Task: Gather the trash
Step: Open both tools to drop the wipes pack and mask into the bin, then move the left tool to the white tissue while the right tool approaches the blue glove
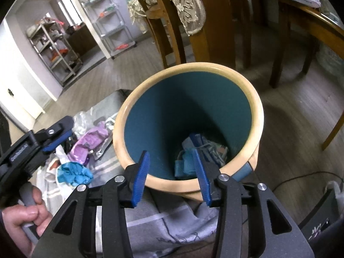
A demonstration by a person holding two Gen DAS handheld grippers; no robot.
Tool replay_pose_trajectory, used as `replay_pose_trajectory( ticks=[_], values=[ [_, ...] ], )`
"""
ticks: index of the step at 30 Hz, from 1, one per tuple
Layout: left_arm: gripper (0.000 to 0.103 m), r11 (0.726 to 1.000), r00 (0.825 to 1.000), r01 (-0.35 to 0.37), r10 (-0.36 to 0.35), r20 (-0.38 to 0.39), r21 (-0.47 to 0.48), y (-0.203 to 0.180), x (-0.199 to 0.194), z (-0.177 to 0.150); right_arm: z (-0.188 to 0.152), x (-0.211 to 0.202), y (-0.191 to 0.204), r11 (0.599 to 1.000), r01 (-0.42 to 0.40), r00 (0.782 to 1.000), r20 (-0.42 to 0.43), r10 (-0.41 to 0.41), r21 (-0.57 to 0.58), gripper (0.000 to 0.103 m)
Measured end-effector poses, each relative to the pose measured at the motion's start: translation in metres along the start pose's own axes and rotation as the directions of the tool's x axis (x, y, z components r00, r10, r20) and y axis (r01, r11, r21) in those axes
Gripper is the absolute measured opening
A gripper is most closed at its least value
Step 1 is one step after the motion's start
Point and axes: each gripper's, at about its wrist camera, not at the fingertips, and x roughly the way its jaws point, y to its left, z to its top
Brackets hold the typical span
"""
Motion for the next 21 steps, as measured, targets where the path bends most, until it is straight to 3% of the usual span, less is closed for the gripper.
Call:
replay_pose_trajectory(
  ticks=[3,10,21],
  values=[
    [0.049,1.0,0.999,-0.025,0.025,0.026,-0.016,0.016,-0.018,0.001,-0.001,-0.002,0.002,1.0,-0.011,1.0,0.006,0.011,-0.004,0.045],
    [0.049,0.992,0.994,-0.102,0.106,0.042,-0.072,0.061,-0.055,-0.006,-0.001,-0.007,0.01,0.999,-0.049,0.998,0.029,0.049,-0.01,0.045],
    [0.049,0.979,0.987,-0.16,0.157,-0.037,-0.126,0.093,-0.059,-0.035,-0.003,-0.007,0.023,0.997,-0.074,0.997,0.027,0.075,-0.036,0.045]
  ],
)
